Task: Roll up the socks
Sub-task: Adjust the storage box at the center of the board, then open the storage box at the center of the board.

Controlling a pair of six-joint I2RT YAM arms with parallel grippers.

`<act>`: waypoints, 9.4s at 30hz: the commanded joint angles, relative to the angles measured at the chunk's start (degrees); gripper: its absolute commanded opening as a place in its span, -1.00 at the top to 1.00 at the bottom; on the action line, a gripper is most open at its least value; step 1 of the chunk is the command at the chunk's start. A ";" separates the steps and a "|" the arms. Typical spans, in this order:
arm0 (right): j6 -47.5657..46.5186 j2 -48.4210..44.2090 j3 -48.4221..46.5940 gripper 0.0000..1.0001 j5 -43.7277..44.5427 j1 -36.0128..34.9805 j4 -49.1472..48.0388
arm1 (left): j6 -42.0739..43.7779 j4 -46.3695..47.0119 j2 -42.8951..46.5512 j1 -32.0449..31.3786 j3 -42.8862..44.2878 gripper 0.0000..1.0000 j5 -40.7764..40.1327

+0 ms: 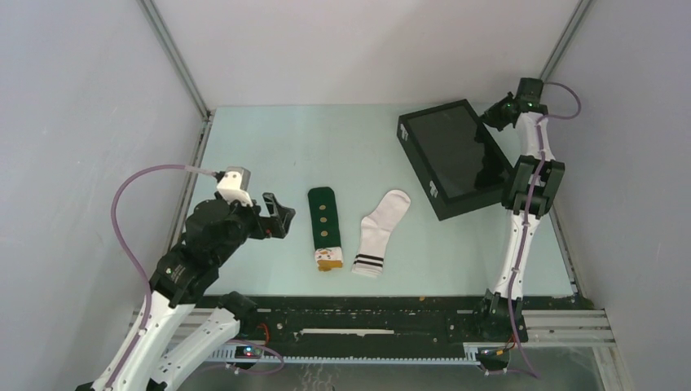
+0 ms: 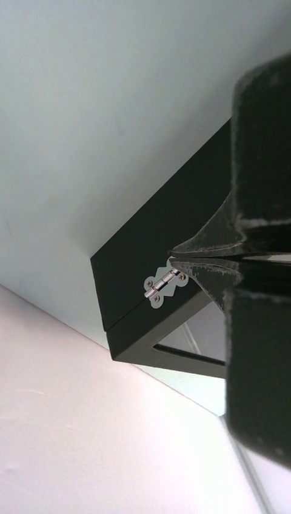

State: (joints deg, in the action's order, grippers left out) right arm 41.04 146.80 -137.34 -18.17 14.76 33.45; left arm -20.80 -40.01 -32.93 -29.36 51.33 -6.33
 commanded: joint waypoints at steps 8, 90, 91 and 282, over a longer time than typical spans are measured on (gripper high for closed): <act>-3.51 0.09 -3.13 0.95 -13.58 -9.45 0.73 | 0.14 0.05 2.61 -0.25 0.06 -1.00 -0.96; -8.94 -70.27 87.43 1.00 23.04 -22.10 -1.03 | 4.29 5.82 -4.19 -0.25 -1.32 -1.00 4.71; -9.15 -69.60 86.89 1.00 22.97 -21.37 -1.21 | 4.21 5.82 -4.31 -0.25 -1.27 -1.00 4.62; -50.02 -78.01 68.25 1.00 25.72 -24.01 -3.88 | -36.60 39.75 -80.27 -0.34 41.78 1.00 32.30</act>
State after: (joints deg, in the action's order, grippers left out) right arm -15.40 72.20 -67.13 4.21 -10.98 35.20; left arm -53.87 -2.11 -111.98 -29.41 90.19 26.70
